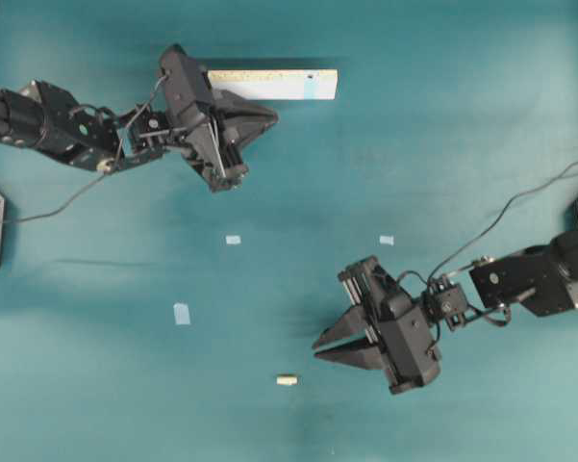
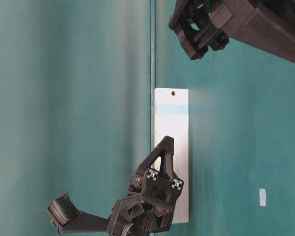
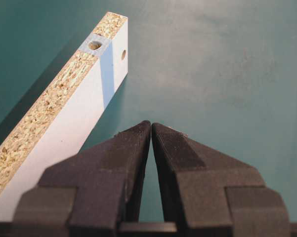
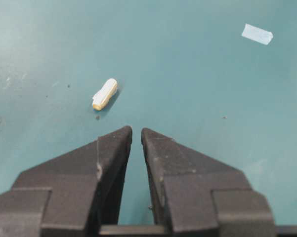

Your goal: Move the wooden board into place and insert the rod into its hole.

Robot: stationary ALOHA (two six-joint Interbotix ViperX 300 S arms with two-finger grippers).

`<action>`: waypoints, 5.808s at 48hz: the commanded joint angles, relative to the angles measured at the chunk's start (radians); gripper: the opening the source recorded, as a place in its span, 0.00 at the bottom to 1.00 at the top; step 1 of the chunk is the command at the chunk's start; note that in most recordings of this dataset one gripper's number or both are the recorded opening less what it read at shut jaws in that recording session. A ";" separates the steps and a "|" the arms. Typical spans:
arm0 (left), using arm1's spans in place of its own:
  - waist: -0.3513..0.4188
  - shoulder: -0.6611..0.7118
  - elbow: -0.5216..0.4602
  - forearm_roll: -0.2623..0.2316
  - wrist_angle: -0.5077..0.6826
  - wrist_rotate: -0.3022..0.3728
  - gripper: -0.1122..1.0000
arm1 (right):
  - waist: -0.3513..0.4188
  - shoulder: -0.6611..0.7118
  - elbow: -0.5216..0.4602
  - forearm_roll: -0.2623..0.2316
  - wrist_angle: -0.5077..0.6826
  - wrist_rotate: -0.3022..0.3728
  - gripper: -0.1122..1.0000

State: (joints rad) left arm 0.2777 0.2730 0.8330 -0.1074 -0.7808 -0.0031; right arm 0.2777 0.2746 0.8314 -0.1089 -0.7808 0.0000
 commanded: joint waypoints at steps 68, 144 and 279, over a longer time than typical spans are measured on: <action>0.144 -0.328 -0.127 0.049 0.788 0.390 0.87 | 0.020 -0.178 -0.140 -0.005 0.469 0.011 0.10; 0.219 -0.140 -0.098 0.046 0.653 0.534 0.78 | 0.018 -0.074 -0.239 -0.005 0.505 0.038 0.10; -0.239 -0.150 -0.141 0.044 0.595 0.141 0.29 | 0.018 -0.067 -0.245 -0.005 0.505 0.038 0.10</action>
State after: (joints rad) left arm 0.0322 0.1365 0.7026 -0.0614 -0.1626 0.1442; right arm 0.2945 0.2209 0.6090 -0.1104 -0.2715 0.0368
